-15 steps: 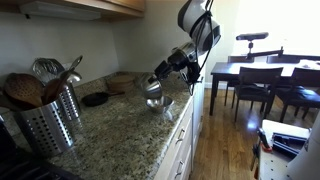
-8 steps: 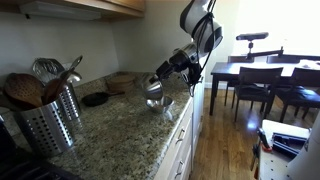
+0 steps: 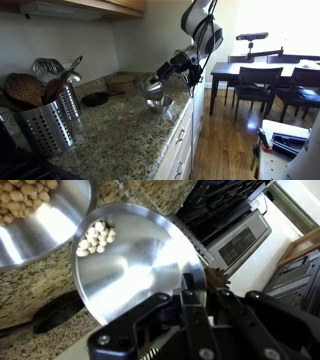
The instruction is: Pour the things in the bowl on the left into the bowl on the right
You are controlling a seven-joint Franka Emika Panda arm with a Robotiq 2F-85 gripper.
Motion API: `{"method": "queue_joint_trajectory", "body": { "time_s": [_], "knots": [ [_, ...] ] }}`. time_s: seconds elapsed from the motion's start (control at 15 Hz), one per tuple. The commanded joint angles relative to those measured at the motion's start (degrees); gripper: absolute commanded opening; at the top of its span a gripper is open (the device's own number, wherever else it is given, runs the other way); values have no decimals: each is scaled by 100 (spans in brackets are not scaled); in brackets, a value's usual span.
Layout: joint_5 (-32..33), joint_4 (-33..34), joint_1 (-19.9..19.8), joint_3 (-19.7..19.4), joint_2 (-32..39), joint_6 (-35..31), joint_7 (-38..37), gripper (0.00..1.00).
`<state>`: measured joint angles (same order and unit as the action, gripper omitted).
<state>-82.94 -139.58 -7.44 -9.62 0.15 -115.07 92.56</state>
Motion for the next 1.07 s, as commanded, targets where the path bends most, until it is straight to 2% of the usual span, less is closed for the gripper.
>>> {"method": "queue_joint_trajectory", "body": {
  "time_s": [0.0, 1.0],
  "knots": [
    [-199, -81, -136, -47, 14, 308, 269, 8],
    [-279, -109, -238, -138, 140, 691, 552, 8]
  ]
}}
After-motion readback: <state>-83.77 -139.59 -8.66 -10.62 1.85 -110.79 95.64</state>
